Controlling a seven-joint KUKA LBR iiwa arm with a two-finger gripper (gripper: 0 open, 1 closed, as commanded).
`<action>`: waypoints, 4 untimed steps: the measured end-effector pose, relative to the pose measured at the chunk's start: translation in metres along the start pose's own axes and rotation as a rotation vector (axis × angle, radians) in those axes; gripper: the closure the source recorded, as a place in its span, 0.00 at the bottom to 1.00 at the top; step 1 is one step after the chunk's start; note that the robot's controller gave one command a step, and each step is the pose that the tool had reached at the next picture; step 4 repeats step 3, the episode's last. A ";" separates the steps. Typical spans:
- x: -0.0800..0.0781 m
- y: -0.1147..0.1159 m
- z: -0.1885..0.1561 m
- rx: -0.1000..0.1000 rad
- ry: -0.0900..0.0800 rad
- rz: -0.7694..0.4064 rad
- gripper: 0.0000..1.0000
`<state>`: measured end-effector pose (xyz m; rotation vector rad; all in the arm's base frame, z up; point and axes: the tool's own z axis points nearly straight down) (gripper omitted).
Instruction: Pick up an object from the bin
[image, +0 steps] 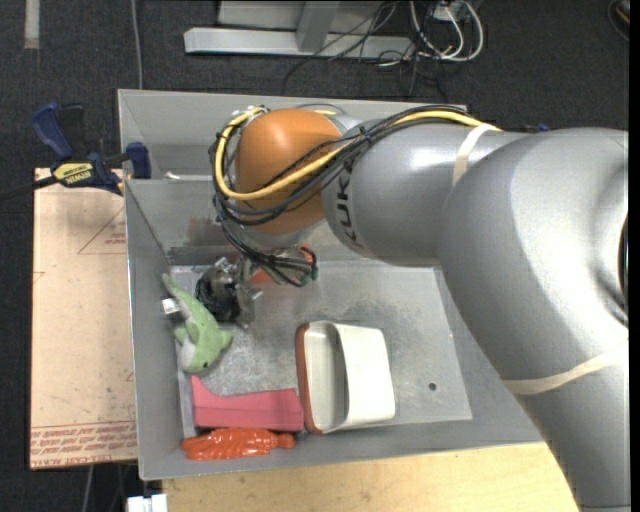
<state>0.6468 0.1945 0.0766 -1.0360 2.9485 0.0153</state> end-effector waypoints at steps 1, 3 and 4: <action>0.000 0.000 0.000 0.000 0.000 0.000 1.00; -0.004 -0.001 -0.069 -0.001 -0.004 0.004 1.00; -0.004 -0.001 -0.069 -0.001 -0.004 0.004 1.00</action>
Offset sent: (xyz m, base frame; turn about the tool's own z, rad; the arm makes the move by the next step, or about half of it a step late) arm 0.0075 0.0018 0.0613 0.0001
